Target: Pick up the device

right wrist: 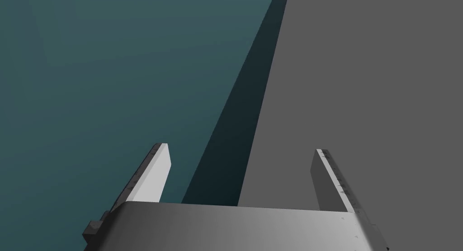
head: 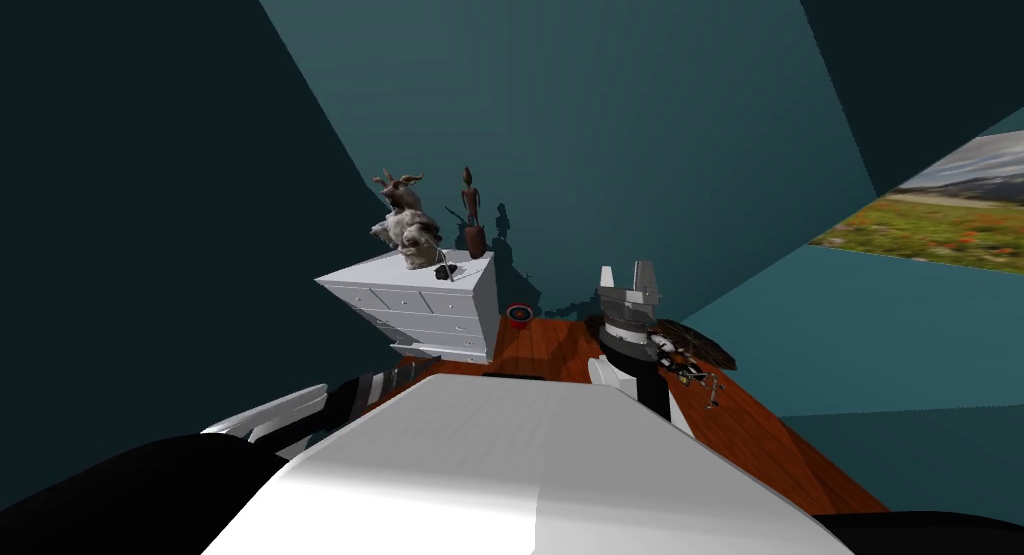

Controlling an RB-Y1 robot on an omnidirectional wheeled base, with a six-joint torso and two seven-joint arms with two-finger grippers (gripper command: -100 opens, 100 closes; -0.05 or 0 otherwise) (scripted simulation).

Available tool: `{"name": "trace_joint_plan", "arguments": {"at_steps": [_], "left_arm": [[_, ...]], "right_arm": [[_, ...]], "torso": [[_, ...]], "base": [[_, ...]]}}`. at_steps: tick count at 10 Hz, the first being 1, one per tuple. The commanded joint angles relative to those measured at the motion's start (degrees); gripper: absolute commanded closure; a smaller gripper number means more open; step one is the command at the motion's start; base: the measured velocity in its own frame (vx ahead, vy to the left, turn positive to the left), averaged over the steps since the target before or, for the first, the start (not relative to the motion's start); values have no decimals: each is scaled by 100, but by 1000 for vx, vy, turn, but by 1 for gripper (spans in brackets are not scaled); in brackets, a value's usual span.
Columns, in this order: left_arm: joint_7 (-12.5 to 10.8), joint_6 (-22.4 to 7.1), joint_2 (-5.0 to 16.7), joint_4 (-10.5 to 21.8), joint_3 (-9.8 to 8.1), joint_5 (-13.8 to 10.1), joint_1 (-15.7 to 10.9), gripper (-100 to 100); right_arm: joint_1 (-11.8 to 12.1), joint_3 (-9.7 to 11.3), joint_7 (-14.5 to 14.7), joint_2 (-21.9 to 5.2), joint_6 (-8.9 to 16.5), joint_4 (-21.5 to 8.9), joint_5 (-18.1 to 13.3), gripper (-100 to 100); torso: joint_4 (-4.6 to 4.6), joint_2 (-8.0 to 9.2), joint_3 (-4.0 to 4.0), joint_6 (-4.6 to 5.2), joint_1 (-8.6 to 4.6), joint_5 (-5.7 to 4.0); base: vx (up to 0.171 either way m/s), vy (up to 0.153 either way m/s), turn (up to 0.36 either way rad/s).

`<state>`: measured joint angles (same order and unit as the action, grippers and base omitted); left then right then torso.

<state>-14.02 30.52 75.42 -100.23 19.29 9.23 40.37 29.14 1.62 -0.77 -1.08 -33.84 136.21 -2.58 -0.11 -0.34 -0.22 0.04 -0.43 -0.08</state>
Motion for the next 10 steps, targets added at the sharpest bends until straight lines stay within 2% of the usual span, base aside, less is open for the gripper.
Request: {"name": "trace_joint_plan", "arguments": {"at_steps": [1, 2, 3, 4, 5, 7, 8, 10], "left_arm": [[-58, 286, 286, 286, 99, 9, 165, -100], [-58, 415, 371, 430, 99, 9, 165, -100], [-104, 576, 603, 619, 198, 29, 269, -100], [-104, 750, 645, 785, 198, 29, 269, -100], [-144, 909, 872, 973, 295, 54, 362, -100], [-144, 1082, 907, 1236, 295, 54, 362, -100], [-176, 1329, 1156, 1424, 389, 85, 441, -100], [-176, 1411, 1156, 1654, 389, 85, 441, -100]], "right_arm": [[0, 0, 0, 0, 0, 0, 0, 0], [0, 0, 0, 0, 0, 0, 0, 0], [0, 0, 0, 0, 0, 0, 0, 0], [0, 0, 0, 0, 0, 0, 0, 0], [0, 0, 0, 0, 0, 0, 0, 0], [0, 0, 0, 0, 0, 0, 0, 0], [0, -1, 0, -1, 0, 0, 0, 0], [0, 0, 0, 0, 0, 0, 0, 0]], "torso": [[0, 0, 0, 0, 0, 0], [-1, -4, -2, 0, -2, 0], [-1, -3, -2, 0, 5, 1], [-1, -7, -3, 1, -7, -1], [-1, -4, -2, 0, -1, 0], [-3, -12, -7, 1, 6, 2], [1, 4, 2, -1, 22, 5], [0, -3, -2, 0, 12, 4]], "base": [[63, -105, -43], [56, -87, -24], [69, -125, -77], [60, -100, -13], [100, -95, -54], [52, -58, -8], [51, -68, -92], [51, -54, 6]]}}
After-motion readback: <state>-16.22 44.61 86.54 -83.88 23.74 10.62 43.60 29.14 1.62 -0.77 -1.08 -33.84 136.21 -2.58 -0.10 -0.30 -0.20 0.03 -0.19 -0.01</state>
